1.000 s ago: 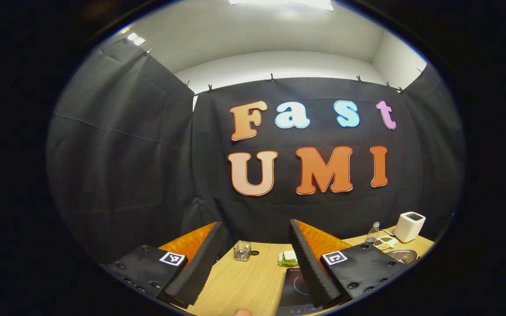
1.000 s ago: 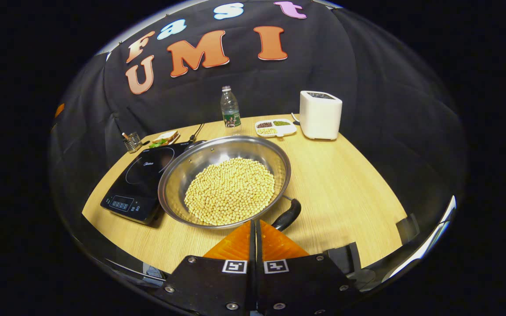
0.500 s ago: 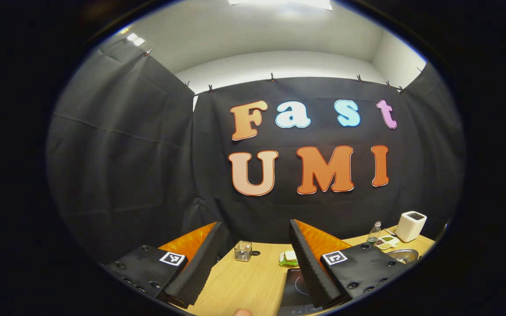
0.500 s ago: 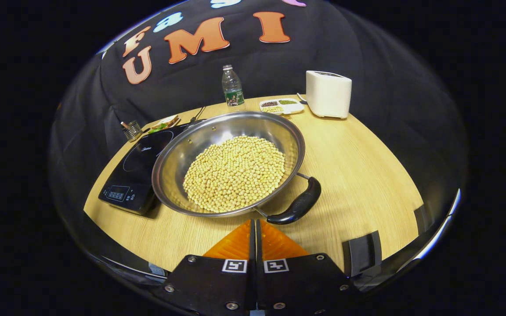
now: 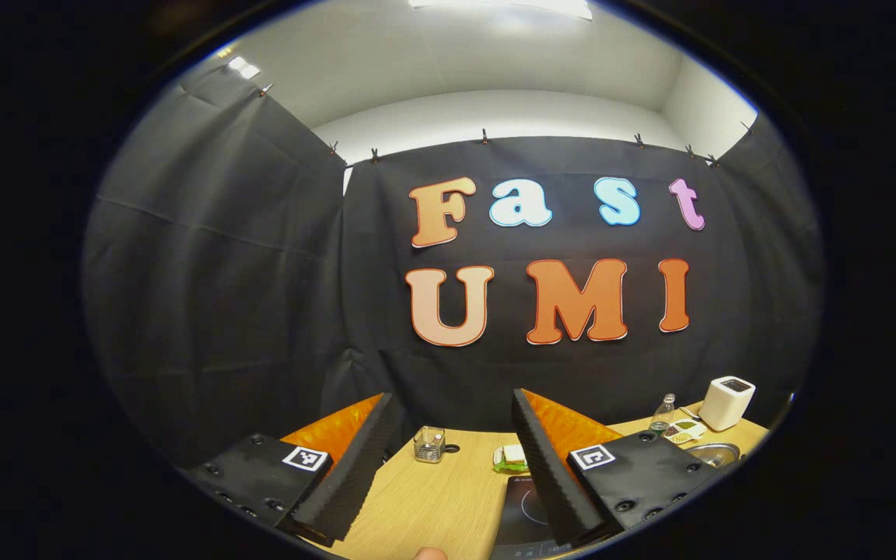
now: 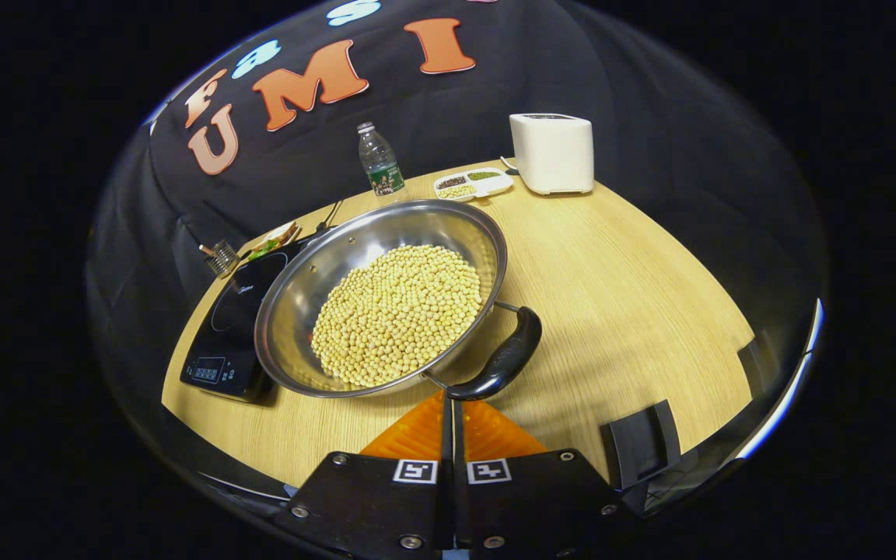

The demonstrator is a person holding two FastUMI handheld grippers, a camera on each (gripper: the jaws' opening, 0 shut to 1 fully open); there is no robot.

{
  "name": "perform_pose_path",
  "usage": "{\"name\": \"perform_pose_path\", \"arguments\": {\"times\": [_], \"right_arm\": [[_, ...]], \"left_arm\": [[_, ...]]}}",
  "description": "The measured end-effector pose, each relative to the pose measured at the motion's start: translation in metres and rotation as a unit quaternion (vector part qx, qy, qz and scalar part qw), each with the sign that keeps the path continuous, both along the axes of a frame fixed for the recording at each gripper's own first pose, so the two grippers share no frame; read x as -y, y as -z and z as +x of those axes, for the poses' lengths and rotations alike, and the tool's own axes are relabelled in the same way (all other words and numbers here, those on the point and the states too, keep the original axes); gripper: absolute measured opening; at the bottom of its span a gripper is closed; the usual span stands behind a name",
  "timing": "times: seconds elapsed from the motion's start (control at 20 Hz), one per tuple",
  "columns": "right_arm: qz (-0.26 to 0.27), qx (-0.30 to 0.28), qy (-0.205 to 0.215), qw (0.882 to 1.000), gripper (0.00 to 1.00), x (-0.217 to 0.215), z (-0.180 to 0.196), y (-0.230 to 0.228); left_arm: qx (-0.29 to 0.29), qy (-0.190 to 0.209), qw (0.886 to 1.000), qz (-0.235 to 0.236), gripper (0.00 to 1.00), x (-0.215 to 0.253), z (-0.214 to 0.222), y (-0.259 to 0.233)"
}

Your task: First push the handle of the pot to place it horizontally, then grasp the pot with both hands and set it on the induction cooktop.

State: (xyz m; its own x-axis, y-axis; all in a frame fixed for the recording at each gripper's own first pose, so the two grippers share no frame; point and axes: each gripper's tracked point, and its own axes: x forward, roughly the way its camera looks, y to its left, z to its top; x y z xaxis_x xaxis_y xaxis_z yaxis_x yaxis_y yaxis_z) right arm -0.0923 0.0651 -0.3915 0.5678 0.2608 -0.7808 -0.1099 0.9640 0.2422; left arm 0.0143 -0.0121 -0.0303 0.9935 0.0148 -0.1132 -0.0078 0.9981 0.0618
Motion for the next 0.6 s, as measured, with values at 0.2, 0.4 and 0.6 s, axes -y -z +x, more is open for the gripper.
{"name": "perform_pose_path", "arguments": {"times": [0.2,0.4,0.6], "right_arm": [[0.023,-0.006,0.027,0.999,0.0,0.003,0.008,0.0],[0.023,-0.004,0.04,0.999,0.0,0.005,0.017,0.003],[0.016,-0.002,0.05,0.999,0.0,0.013,0.03,0.005]], "left_arm": [[-0.003,0.001,1.0,-0.001,0.98,0.001,0.001,0.002],[-0.005,-0.006,1.0,0.002,0.98,-0.003,0.003,0.004],[-0.007,-0.006,1.0,0.003,0.98,-0.001,0.006,0.006]]}}
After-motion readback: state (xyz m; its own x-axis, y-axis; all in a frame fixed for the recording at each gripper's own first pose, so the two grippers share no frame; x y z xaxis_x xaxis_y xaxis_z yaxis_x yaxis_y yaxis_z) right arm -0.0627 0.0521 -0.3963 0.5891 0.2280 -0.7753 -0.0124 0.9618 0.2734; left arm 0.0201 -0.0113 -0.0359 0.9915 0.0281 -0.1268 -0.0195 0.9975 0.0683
